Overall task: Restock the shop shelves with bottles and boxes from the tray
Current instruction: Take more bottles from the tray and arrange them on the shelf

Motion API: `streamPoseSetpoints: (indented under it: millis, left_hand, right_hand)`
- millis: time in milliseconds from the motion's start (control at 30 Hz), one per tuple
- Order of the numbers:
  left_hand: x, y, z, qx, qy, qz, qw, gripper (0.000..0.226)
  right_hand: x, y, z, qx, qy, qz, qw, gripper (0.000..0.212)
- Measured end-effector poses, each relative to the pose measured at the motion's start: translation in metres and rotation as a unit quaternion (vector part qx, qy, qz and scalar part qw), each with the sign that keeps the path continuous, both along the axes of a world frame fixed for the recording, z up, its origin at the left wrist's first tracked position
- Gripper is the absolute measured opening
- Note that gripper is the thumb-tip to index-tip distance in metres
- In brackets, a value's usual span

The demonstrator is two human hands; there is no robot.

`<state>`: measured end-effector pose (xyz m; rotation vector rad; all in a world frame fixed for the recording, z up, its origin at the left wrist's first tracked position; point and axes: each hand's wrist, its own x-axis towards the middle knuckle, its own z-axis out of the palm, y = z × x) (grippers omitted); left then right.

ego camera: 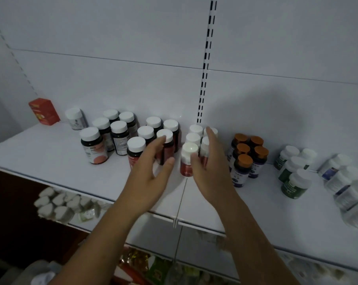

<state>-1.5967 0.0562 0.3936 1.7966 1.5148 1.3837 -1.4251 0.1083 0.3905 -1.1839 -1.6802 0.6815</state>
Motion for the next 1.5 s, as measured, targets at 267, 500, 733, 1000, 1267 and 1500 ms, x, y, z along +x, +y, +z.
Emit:
streamPoseSetpoints:
  millis: [267,500,733,1000,1267,1500]
  left_hand:
    - [-0.108,-0.063,0.047,0.0,0.217,0.162,0.963,0.063]
    - [-0.229,-0.2,0.005,-0.141,0.243,0.378,0.882,0.076]
    - [-0.281,-0.322,-0.07,-0.238,0.146,0.487,0.828,0.072]
    - [-0.341,-0.371,-0.205,-0.36,-0.026,0.486,0.796,0.061]
    - [-0.403,-0.343,-0.411,-0.517,-0.16,0.387,0.747,0.045]
    - [-0.445,-0.31,-0.554,-0.573,-0.089,0.385,0.718,0.083]
  right_hand:
    - [-0.09,-0.034,0.043,0.079,-0.146,0.215,0.962,0.078]
    - [-0.208,-0.097,0.014,0.101,-0.247,0.4,0.877,0.08]
    - [-0.329,-0.165,-0.053,0.089,-0.283,0.525,0.798,0.076]
    - [-0.439,-0.189,-0.191,-0.079,-0.344,0.537,0.766,0.063]
    - [-0.508,-0.193,-0.382,-0.241,-0.42,0.502,0.717,0.068]
    - [-0.582,-0.238,-0.527,-0.255,-0.369,0.504,0.739,0.064]
